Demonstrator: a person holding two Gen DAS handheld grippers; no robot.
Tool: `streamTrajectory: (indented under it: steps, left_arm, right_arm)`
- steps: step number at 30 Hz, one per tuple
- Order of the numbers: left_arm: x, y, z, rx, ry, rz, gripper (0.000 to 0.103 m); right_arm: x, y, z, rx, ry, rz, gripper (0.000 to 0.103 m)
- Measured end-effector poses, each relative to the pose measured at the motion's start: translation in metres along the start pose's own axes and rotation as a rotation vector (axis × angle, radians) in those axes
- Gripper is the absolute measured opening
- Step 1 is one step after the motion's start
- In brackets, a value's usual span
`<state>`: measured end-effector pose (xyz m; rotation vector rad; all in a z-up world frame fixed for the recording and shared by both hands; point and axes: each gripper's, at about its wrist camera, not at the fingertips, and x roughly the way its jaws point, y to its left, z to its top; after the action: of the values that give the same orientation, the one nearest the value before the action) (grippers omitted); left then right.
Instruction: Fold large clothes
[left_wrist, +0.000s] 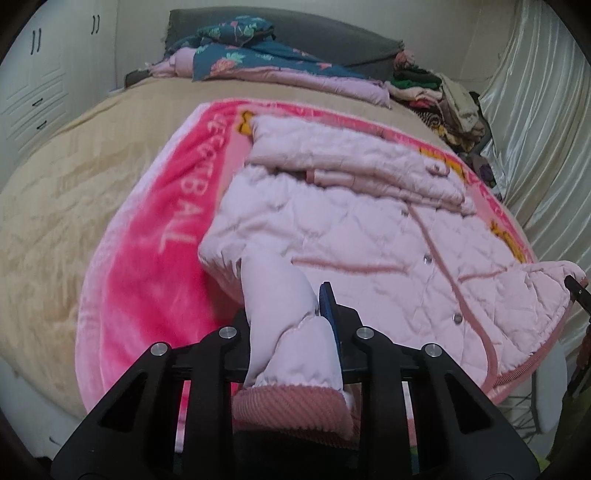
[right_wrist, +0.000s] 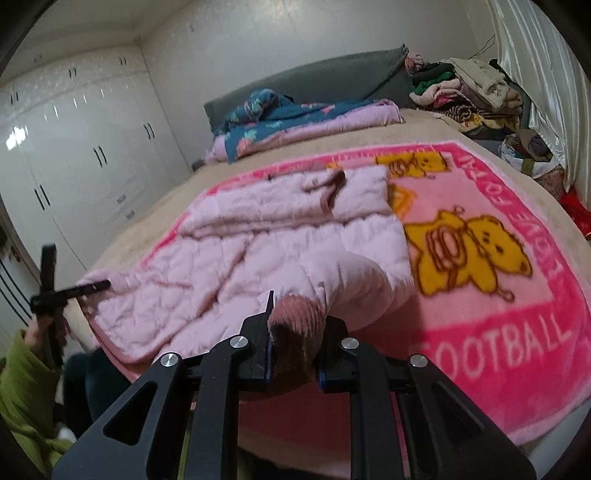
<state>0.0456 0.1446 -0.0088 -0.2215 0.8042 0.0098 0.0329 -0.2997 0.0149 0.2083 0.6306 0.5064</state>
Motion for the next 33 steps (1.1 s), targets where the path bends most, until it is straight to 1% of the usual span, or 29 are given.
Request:
streamTrajectory:
  steps: [2,6,10,12,25,33]
  left_arm:
    - [-0.001,-0.001,0.010,-0.003,-0.015,-0.005,0.018]
    - [-0.003,-0.002,0.030,-0.006,-0.043,-0.012,0.018]
    - [-0.005,-0.002,0.050,-0.016,-0.071,-0.018,0.018]
    - [-0.005,-0.002,0.059,-0.020,-0.080,-0.017,0.018]
    - [-0.004,-0.015,0.109,0.000,-0.121,0.002,0.018]
    - [-0.005,-0.020,0.136,0.012,-0.146,0.015,0.018]
  right_arm:
    - [-0.001,0.000,0.011,-0.001,-0.024,0.008,0.015]
    - [0.002,-0.002,0.031,-0.012,-0.056,-0.002,0.015]
    - [0.008,-0.005,0.046,-0.004,-0.076,-0.016,0.015]
    - [0.011,-0.008,0.053,0.020,-0.084,-0.022,0.015]
    - [0.026,-0.010,0.105,0.023,-0.149,-0.033,0.015]
    - [0.032,-0.011,0.130,0.010,-0.178,-0.054,0.015]
